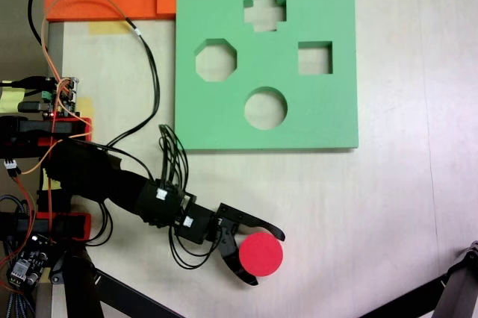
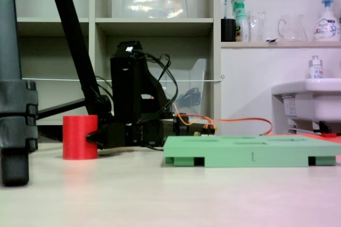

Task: Put the cylinder block into the corresponding hole

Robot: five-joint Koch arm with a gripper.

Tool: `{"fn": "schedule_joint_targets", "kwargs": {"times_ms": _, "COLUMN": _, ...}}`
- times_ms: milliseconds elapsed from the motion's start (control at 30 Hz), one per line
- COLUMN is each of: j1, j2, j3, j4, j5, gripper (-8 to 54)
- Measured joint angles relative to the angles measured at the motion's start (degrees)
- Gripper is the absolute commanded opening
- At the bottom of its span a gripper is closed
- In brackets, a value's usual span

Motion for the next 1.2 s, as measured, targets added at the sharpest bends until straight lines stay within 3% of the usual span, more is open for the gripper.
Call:
{"fn": "schedule_joint_targets", "kwargs": {"times_ms": 100, "j1": 0.62, "j2": 0.18, "j3": 0.00, "j4": 0.00, "j5": 0.35, "gripper": 31.0}}
{"fn": "schedule_joint_targets", "kwargs": {"times_ms": 200, "j1": 1.05, "j2": 2.46, "j3": 1.93, "j4": 0.00, "j5": 0.35, "gripper": 25.0}}
{"fn": "schedule_joint_targets", "kwargs": {"times_ms": 333, "j1": -0.26, "j2": 13.80, "j3": 7.47, "j4": 0.09, "j5": 0.35, "gripper": 16.8}}
{"fn": "schedule_joint_targets", "kwargs": {"times_ms": 533, "j1": -10.90, "j2": 33.22, "j3": 8.35, "j4": 14.06, "j5": 0.35, "gripper": 16.8}}
{"fn": "schedule_joint_targets", "kwargs": {"times_ms": 900, "j1": -42.01, "j2": 24.61, "j3": 0.70, "j4": 18.63, "j5": 1.14, "gripper": 16.8}}
{"fn": "schedule_joint_targets", "kwargs": {"times_ms": 1200, "j1": -47.99, "j2": 21.09, "j3": 0.26, "j4": 21.01, "j5": 2.11, "gripper": 17.3}}
